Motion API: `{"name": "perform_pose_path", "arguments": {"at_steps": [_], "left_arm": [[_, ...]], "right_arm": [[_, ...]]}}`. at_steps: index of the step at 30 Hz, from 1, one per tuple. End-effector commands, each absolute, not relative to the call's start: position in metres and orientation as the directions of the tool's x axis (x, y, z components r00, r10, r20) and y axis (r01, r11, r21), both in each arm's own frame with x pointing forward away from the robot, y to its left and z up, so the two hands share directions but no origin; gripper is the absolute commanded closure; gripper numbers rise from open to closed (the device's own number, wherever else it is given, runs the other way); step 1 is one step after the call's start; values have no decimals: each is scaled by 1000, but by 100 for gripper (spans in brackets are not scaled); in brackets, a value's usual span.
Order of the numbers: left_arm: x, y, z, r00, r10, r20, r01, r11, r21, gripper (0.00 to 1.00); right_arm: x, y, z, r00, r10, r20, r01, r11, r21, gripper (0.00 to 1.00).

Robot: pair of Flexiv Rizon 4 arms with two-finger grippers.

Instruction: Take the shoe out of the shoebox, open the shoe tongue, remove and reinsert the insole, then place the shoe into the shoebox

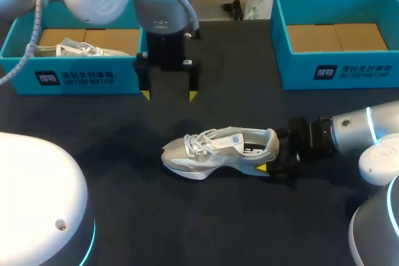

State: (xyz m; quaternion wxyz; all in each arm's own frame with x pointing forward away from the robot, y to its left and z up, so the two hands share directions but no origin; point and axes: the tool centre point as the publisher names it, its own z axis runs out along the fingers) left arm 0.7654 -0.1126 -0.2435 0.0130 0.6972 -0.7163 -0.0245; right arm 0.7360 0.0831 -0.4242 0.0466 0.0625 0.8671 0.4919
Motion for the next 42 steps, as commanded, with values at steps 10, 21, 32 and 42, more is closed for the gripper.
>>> {"name": "perform_pose_path", "arguments": {"at_steps": [10, 21, 32, 42], "left_arm": [[742, -164, -268, -7, -992, -126, -996, -4, 84, 0], [724, -205, -280, 14, -985, -174, -998, -25, 62, 0], [719, -233, -297, 16, -971, -240, -995, -39, 89, 0], [715, -248, -319, 35, -959, -281, -995, -59, 76, 0]], "right_arm": [[737, 85, -428, -988, 155, -20, 63, 513, 856, 100], [737, 85, -428, -988, 155, -20, 63, 513, 856, 100], [737, 85, -428, -988, 155, -20, 63, 513, 856, 100], [737, 85, -428, -988, 155, -20, 63, 513, 856, 100]]}}
